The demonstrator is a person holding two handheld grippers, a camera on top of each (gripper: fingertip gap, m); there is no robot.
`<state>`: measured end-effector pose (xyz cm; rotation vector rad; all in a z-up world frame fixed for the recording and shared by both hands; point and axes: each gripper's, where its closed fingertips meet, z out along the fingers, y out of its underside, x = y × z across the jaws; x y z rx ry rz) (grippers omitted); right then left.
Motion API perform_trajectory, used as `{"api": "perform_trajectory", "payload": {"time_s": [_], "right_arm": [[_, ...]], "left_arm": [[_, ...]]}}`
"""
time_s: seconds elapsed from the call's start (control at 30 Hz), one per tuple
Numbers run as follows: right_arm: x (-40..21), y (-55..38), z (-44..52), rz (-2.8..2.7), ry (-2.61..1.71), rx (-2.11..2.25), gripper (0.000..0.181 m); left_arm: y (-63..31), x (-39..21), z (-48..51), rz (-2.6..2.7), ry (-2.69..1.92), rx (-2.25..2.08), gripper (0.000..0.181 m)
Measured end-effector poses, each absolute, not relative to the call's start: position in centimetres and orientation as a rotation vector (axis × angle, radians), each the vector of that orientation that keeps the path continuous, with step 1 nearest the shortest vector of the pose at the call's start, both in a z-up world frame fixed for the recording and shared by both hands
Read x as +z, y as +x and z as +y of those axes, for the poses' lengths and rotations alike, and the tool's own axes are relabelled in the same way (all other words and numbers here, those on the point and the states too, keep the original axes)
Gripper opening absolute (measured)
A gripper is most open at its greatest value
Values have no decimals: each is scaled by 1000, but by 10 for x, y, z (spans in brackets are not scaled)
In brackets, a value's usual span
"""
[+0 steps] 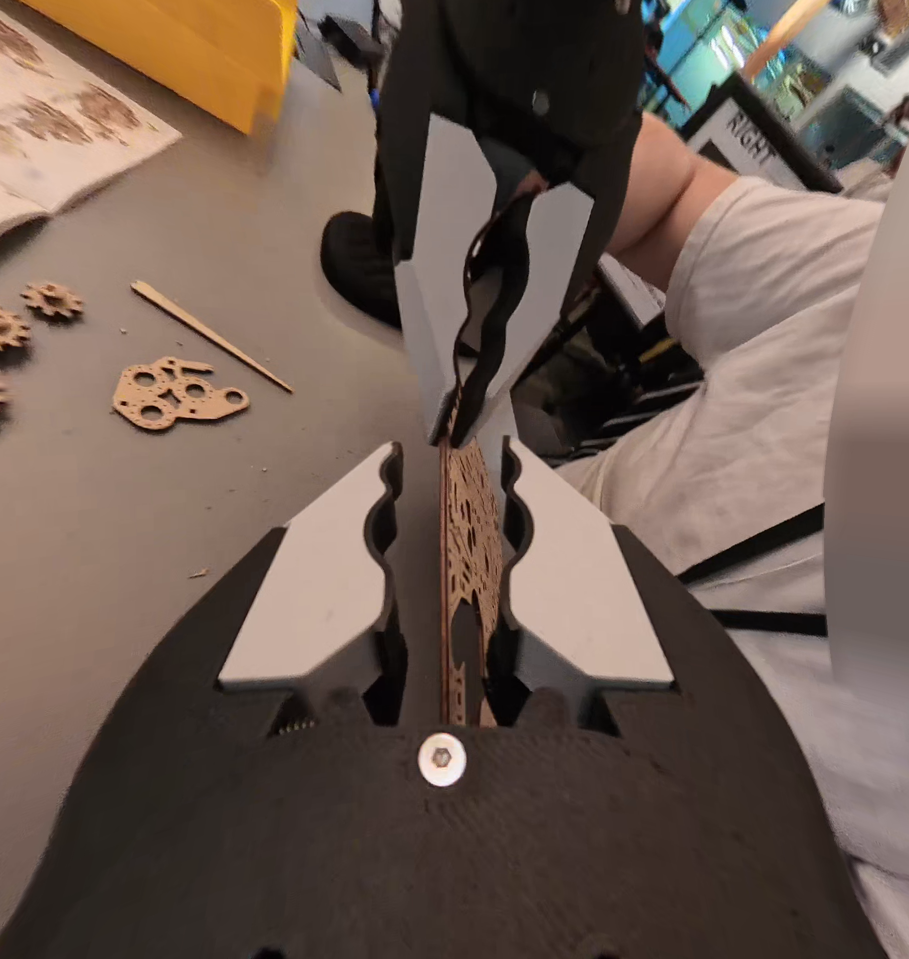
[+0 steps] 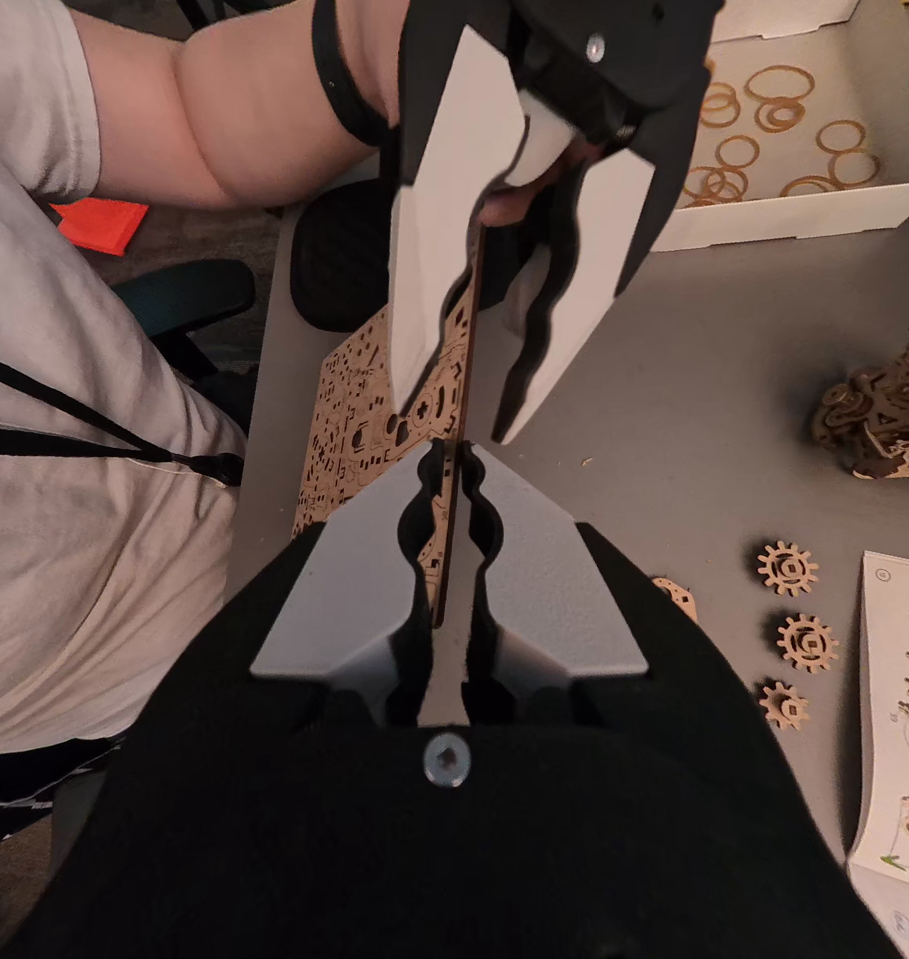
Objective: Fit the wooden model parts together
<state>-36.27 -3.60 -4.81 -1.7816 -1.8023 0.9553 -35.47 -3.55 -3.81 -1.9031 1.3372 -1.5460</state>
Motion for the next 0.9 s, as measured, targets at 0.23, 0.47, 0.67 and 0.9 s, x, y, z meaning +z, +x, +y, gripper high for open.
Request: {"api": "perform_trajectory", "payload": {"time_s": [0.23, 0.47, 0.67, 0.9], "right_arm": [[-51, -359, -35, -1798, -1799, 930, 6], [-56, -357, -32, -1719, -1928, 1021, 5], [-69, -356, -41, -1840, -1914, 880, 6], [-68, -357, -38, -1799, -1940, 848, 6]], "left_arm": [[-347, -64, -54, 1595, -1969, -1554, 3], [-346, -67, -52, 1557, -2006, -1634, 2], [-346, -78, -62, 1603, -2042, -1584, 3], [-347, -76, -59, 1572, -1953, -1566, 3]]}}
